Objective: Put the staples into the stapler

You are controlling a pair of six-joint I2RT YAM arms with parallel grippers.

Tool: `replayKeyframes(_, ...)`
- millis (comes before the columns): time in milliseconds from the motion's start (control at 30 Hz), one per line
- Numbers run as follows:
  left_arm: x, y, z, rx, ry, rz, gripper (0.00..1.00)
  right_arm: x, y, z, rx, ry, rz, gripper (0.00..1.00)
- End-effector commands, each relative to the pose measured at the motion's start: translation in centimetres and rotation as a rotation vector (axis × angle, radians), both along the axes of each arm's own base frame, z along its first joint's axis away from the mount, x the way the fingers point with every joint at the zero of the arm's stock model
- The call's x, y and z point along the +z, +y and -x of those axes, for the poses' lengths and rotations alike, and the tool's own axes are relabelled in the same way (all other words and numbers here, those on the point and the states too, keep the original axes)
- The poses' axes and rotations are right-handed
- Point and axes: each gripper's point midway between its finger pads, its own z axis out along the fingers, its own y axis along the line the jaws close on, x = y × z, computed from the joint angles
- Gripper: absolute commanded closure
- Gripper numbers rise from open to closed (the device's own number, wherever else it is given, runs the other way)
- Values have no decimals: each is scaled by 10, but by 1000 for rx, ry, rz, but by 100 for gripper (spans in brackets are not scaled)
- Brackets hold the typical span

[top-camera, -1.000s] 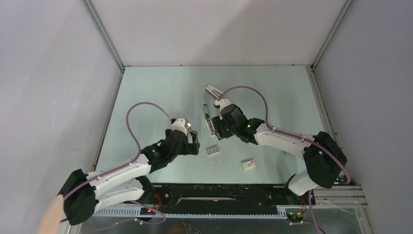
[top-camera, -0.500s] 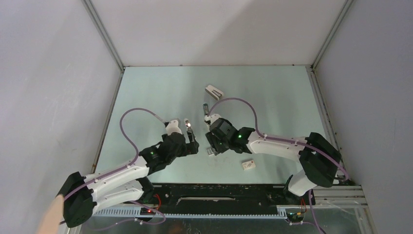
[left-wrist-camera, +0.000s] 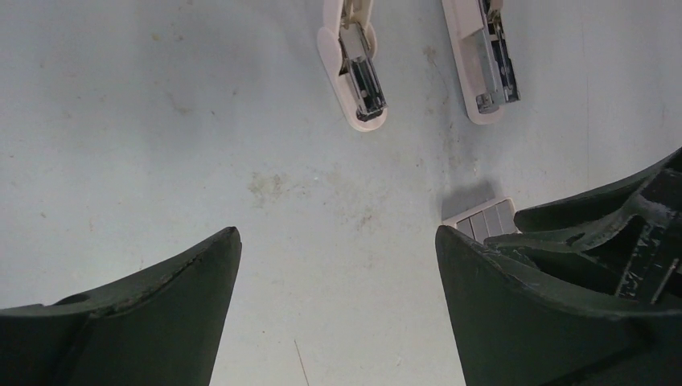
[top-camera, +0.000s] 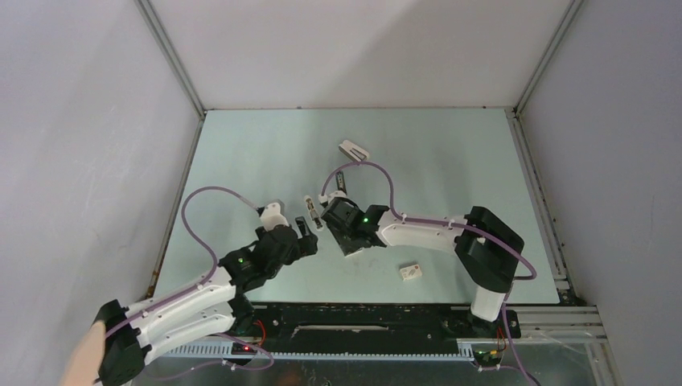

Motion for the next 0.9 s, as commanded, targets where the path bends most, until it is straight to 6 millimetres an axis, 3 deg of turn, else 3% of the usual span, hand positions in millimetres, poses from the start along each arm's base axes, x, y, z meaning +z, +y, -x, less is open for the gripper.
replayKeyframes(0,3,17,-3,86,-34,-7,7,5,5,-5,-13,-24,30,66)
replayKeyframes(233,5,26,-3,128,-62,6,7,0,12,-1,9,-14,52,67)
replayKeyframes(533,4,21,-7,123,-87,32,7,-16,9,2,3,14,93,64)
replayKeyframes(700,13,19,-13,92,-125,4,6,-19,6,2,5,13,113,60)
replayKeyframes(867,36,20,-20,59,-196,-43,5,-10,5,0,4,-5,103,58)
